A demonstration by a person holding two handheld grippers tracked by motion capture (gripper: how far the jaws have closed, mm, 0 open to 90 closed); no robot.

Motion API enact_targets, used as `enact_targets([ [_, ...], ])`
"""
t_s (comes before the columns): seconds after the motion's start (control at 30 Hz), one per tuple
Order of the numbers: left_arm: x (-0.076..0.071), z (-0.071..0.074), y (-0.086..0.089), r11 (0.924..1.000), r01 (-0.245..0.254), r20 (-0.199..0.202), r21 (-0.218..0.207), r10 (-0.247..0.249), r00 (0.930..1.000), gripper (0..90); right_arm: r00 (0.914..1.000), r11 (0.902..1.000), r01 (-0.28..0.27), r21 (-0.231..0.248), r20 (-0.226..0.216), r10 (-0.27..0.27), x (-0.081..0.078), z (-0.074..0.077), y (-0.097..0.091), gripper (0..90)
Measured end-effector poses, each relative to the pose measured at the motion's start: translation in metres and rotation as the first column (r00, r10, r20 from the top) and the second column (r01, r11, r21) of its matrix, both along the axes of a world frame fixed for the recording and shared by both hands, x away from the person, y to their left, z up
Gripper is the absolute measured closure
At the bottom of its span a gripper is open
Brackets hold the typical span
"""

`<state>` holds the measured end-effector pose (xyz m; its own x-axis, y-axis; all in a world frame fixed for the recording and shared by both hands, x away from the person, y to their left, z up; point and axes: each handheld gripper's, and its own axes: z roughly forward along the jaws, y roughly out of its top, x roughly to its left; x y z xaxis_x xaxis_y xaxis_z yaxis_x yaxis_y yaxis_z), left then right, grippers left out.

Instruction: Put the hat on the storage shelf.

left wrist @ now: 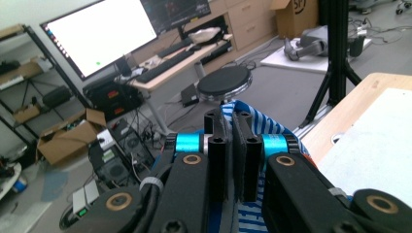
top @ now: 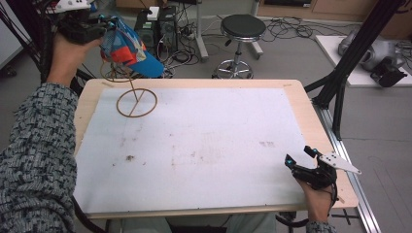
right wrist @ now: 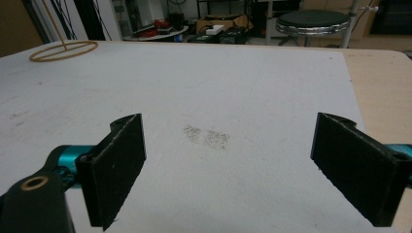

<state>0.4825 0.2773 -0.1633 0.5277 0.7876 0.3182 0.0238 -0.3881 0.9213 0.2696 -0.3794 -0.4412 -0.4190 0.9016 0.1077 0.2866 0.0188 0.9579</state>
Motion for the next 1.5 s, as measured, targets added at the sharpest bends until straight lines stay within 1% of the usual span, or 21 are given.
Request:
enact_targets([
  [0.2, 0.0, -0.007, 0.008, 0.9998, -0.02, -0.007, 0.004, 0.02, 0.9998, 85.9, 1.0, 1.0, -0.002, -0.005, 0.001, 0.002, 0.0, 0.0, 0.0, 11.7],
  [0.23, 0.001, -0.012, 0.012, 0.9993, -0.036, -0.016, 0.009, 0.036, 0.9992, 85.9, 1.0, 1.0, -0.002, -0.002, 0.001, 0.002, 0.0, 0.0, 0.0, 11.7],
  [0.33, 0.001, -0.017, 0.016, 0.9987, -0.05, -0.026, 0.01, 0.05, 0.9984, 85.9, 1.0, 1.0, 0.0, -0.002, -0.002, 0.0, 0.0, 0.0, 0.0, 11.7],
  [0.4, 0.001, -0.023, 0.023, 0.9972, -0.074, -0.037, 0.004, 0.074, 0.9965, 85.9, 1.0, 1.0, 0.0, -0.003, 0.001, 0.0, 0.0, 0.0, 0.0, 11.7],
  [0.53, 0.001, -0.028, 0.031, 0.996, -0.089, -0.044, 0.001, 0.089, 0.9951, 85.9, 1.0, 1.0, 0.0, -0.008, 0.003, 0.0, 0.0, 0.0, 0.0, 11.7],
  [0.57, 0.002, -0.032, 0.033, 0.9954, -0.096, -0.049, 0.003, 0.096, 0.9942, 85.9, 1.0, 1.0, -0.001, -0.01, 0.002, 0.001, 0.001, 0.0, 0.0, 11.7],
  [0.63, 0.002, -0.034, 0.035, 0.9951, -0.099, -0.054, 0.004, 0.099, 0.9936, 85.9, 1.0, 0.9999, 0.0, -0.011, 0.002, 0.0, 0.001, 0.0, 0.0, 11.7],
  [0.67, 0.003, -0.038, 0.037, 0.9942, -0.107, -0.062, 0.005, 0.107, 0.9923, 85.9, 1.0, 0.9999, 0.001, -0.011, 0.003, -0.001, 0.0, 0.0, 0.0, 11.7],
  [0.7, 0.003, -0.038, 0.037, 0.9942, -0.107, -0.062, 0.005, 0.107, 0.9923, 85.9, 1.0, 0.9999, 0.001, -0.011, 0.003, -0.001, 0.0, 0.0, 0.0, 11.7],
  [0.73, 0.004, -0.043, 0.039, 0.9931, -0.117, -0.07, 0.002, 0.117, 0.9906, 86.0, 1.0, 1.0, 0.004, -0.006, -0.003, -0.004, 0.0, 0.0, 0.0, 11.7],
  [0.77, 0.004, -0.043, 0.039, 0.9931, -0.117, -0.07, 0.002, 0.117, 0.9906, 86.0, 1.0, 1.0, 0.003, -0.007, -0.001, -0.003, 0.0, 0.0, 0.0, 11.7],
  [0.8, 0.005, -0.047, 0.039, 0.9925, -0.122, -0.076, 0.002, 0.122, 0.9897, 86.0, 1.0, 1.0, 0.003, -0.007, -0.001, -0.003, 0.0, 0.0, 0.0, 11.7],
  [0.93, 0.006, -0.055, 0.04, 0.9907, -0.135, -0.086, 0.013, 0.136, 0.9869, 86.0, 1.0, 1.0, 0.003, -0.008, -0.001, -0.003, 0.0, 0.0, 0.0, 11.7],
  [0.97, 0.007, -0.058, 0.041, 0.9896, -0.143, -0.09, 0.005, 0.143, 0.9855, 86.0, 1.0, 0.9999, 0.003, -0.01, 0.0, -0.003, 0.0, 0.0, 0.0, 11.7],
  [1.0, 0.007, -0.058, 0.041, 0.9896, -0.143, -0.09, 0.005, 0.143, 0.9855, 86.0, 1.0, 1.0, 0.004, -0.009, -0.002, -0.004, -0.001, 0.0, 0.0, 11.7],
  [1.03, 0.007, -0.062, 0.043, 0.9886, -0.15, -0.096, 0.005, 0.15, 0.984, 85.9, 1.0, 1.0, 0.004, -0.008, 0.001, -0.004, 0.0, 0.0, 0.0, 11.7],
  [1.1, 0.007, -0.064, 0.044, 0.9886, -0.15, -0.1, 0.003, 0.15, 0.9836, 86.0, 1.0, 0.9999, 0.005, -0.011, 0.003, -0.005, 0.0, 0.0, -0.001, 11.7],
  [1.27, 0.006, -0.073, 0.046, 0.9878, -0.155, -0.104, -0.018, 0.152, 0.9829, 85.9, 1.0, 1.0, 0.003, -0.006, -0.003, -0.003, 0.0, 0.0, 0.0, 11.7],
  [1.4, 0.007, -0.078, 0.046, 0.9886, -0.15, -0.106, -0.018, 0.147, 0.9834, 86.0, 1.0, 0.9999, 0.002, -0.014, 0.001, -0.002, 0.0, 0.0, 0.0, 11.7],
  [1.47, 0.006, -0.08, 0.047, 0.9887, -0.146, -0.106, -0.035, 0.141, 0.9843, 86.0, 1.0, 0.9999, 0.004, -0.013, -0.002, -0.004, -0.001, 0.0, 0.0, 11.7],
  [1.5, 0.006, -0.082, 0.048, 0.9884, -0.144, -0.103, -0.047, 0.139, 0.9849, 86.0, 0.9999, 0.9999, 0.009, -0.006, -0.011, -0.009, -0.001, 0.0, 0.0, 11.7],
])
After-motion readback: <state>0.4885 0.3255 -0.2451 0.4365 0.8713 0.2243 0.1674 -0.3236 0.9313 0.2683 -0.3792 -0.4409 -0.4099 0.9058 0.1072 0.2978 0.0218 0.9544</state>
